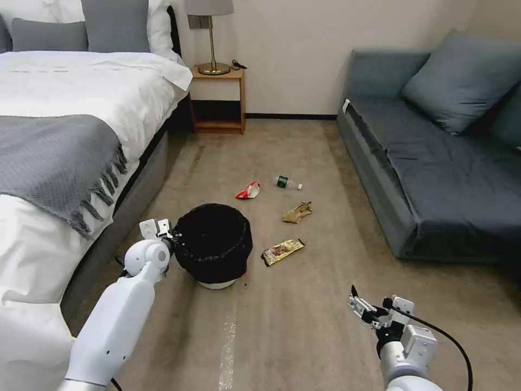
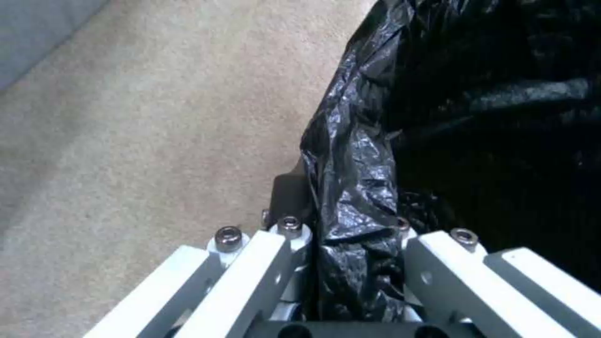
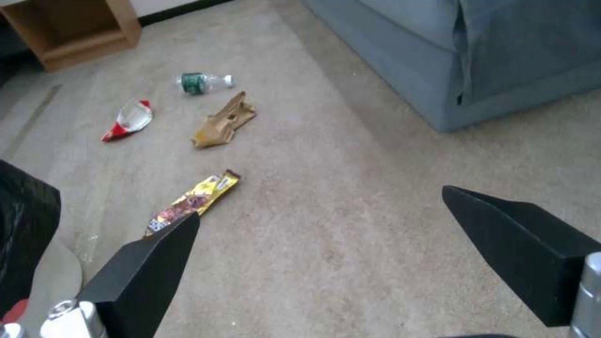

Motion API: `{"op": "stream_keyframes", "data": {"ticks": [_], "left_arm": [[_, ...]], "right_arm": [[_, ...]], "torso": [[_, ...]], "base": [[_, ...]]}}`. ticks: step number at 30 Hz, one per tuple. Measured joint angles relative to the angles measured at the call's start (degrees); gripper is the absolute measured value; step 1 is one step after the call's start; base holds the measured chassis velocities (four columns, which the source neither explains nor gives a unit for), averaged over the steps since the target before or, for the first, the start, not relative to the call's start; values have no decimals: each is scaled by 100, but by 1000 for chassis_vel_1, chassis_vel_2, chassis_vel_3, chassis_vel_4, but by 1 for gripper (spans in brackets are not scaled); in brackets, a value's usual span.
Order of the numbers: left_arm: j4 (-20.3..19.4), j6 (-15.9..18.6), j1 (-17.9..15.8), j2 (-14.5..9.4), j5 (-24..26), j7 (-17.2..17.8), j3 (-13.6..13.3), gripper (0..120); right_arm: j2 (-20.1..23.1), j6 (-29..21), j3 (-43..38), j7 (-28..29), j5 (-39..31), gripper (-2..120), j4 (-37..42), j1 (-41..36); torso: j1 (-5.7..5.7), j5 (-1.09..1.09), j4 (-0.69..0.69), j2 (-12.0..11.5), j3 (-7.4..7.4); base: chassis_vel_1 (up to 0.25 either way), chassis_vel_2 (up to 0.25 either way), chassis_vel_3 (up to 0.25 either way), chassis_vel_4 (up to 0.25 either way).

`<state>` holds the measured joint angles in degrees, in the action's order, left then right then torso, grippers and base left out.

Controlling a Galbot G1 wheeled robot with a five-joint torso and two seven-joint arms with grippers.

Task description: Pick up the trash bin, then pick up the garbage on the floor and place it into the trash bin.

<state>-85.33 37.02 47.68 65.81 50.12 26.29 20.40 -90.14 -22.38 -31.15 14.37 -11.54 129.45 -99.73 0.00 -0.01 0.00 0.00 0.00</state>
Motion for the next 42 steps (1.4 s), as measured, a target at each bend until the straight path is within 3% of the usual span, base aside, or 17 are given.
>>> {"op": "stream_keyframes", "data": {"ticks": [6, 11, 15, 19, 20, 24, 32, 42], "left_arm": [[-103, -168, 95, -77, -378, -96, 89, 5], [-517, -395, 474, -142, -1099, -169, 230, 5], [-978, -407, 825, -163, -1253, -123, 345, 5], [-1765, -416, 1369, -138, -1640, -36, 561, 5], [-1765, -416, 1369, -138, -1640, -36, 561, 5], [-2333, -672, 1964, 102, -2406, -40, 797, 5], [-2642, -1002, 2520, 410, -3461, -207, 1074, 5], [-2704, -1202, 2619, 595, -3948, -264, 1017, 5]], "right_arm": [[-35, 0, 33, -16, 12, 100, 12, -18], [18, 20, 81, -121, -115, 100, 31, 5], [84, 35, 134, -234, -177, 100, 42, 63], [209, 7, 170, -272, -308, 100, 37, 133], [209, 7, 170, -272, -308, 100, 37, 133], [390, -5, 135, -247, -549, 100, -18, 210], [644, -67, 38, -240, -1007, 100, -48, 412], [755, -86, -188, -248, -1286, 100, -97, 586]], "torso": [[0, 0, 0, 0, 0], [0, 1, 0, 0, 0], [0, 1, 1, 0, 0], [0, 2, 1, 0, 0], [0, 2, 1, 0, 0], [0, 1, 0, 0, 0], [0, 2, 1, 0, 0], [0, 2, -1, 0, 0]], "base": [[0, 0, 0, 0], [0, 0, 0, 0], [0, 0, 0, 0], [0, 0, 0, 0], [0, 0, 0, 0], [0, 0, 0, 0], [0, 0, 0, 0], [0, 0, 0, 0]]}}
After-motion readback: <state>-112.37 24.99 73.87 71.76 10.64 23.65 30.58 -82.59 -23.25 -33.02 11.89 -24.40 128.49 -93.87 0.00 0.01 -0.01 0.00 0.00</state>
